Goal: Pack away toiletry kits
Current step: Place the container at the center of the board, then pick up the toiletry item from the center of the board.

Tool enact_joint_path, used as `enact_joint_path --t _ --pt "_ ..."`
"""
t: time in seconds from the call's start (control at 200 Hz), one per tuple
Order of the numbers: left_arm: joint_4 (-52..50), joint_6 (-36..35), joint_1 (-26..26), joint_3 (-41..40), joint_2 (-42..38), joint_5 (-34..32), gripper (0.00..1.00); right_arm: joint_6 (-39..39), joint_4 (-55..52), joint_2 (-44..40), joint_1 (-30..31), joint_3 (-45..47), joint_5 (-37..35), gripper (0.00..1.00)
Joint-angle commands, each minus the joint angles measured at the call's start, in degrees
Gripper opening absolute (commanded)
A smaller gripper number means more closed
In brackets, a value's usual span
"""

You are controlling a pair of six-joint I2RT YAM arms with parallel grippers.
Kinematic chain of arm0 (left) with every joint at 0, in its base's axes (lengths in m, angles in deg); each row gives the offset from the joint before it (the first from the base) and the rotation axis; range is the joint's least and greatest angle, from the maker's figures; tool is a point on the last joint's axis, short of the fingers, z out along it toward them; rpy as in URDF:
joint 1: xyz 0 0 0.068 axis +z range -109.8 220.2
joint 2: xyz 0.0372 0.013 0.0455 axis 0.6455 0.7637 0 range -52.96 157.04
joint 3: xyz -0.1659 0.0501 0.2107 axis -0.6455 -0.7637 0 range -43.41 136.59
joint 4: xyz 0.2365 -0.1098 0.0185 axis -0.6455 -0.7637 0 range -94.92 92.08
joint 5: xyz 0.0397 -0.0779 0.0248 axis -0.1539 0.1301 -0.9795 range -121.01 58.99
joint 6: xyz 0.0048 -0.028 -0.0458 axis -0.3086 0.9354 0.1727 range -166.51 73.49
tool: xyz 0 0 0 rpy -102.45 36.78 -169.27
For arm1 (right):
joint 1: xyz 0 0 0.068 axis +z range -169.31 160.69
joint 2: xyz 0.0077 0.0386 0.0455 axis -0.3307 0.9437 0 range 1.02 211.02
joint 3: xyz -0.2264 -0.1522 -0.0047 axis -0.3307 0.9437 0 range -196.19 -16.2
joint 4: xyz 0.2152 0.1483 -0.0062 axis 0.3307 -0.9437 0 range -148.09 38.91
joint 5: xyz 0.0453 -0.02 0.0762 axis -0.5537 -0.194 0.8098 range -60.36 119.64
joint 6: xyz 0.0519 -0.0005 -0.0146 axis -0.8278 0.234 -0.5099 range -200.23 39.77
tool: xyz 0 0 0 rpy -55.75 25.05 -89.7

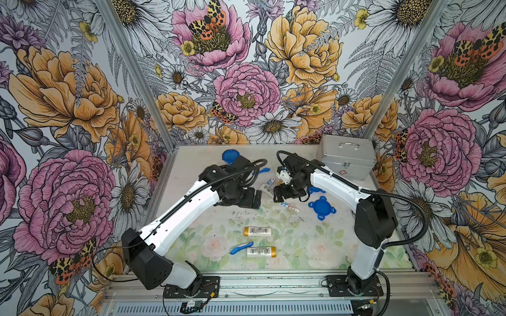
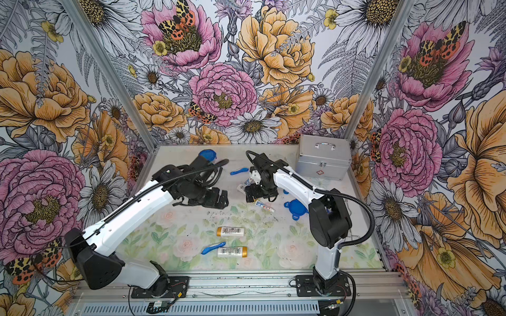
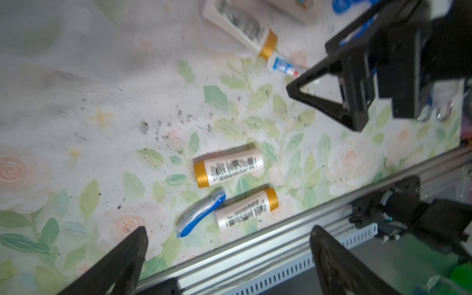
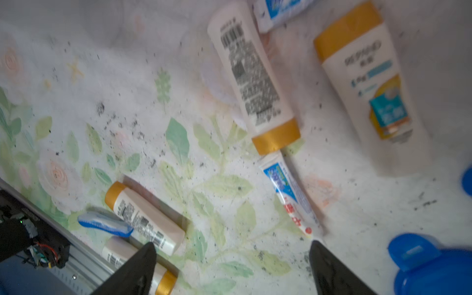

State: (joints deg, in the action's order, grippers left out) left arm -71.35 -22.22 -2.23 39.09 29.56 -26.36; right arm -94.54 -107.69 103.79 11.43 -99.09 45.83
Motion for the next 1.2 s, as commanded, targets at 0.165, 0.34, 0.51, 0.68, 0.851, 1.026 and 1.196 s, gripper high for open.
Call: enact_joint_path --t 0.165,0.34,0.51,0.68,0.851,1.026,1.196 --pt "5.0 2.1 -10.0 -8.0 0.7 3.4 0.96 -4.3 2.7 -14.9 -1.5 17.0 4.1 0.96" --pt "7.6 -1.4 -9.8 -9.5 5.4 -1.1 0.92 -8.5 7.6 -20.6 -4.8 26.9 5.9 0.97" --pt "8.2 4.6 -6.5 -10.3 8.8 3.2 0.84 -10.9 8.8 -27.4 -8.6 32.1 6.6 0.97" --pt "13.0 11.9 -6.8 -14.3 8.2 10.1 0.85 -11.5 8.8 -31.1 -10.8 34.7 7.0 0.98" --pt "18.2 23.4 -5.0 -18.5 6.8 8.3 0.92 -11.1 8.7 -31.0 -11.4 33.0 7.7 0.98" --pt "25.3 31.7 -4.4 -21.5 6.0 6.3 0.99 -9.5 8.6 -28.2 -12.2 30.2 9.8 0.98" --pt "29.6 39.6 -5.4 -22.0 9.2 3.6 0.99 -7.7 8.3 -26.3 -13.2 28.1 12.2 0.98"
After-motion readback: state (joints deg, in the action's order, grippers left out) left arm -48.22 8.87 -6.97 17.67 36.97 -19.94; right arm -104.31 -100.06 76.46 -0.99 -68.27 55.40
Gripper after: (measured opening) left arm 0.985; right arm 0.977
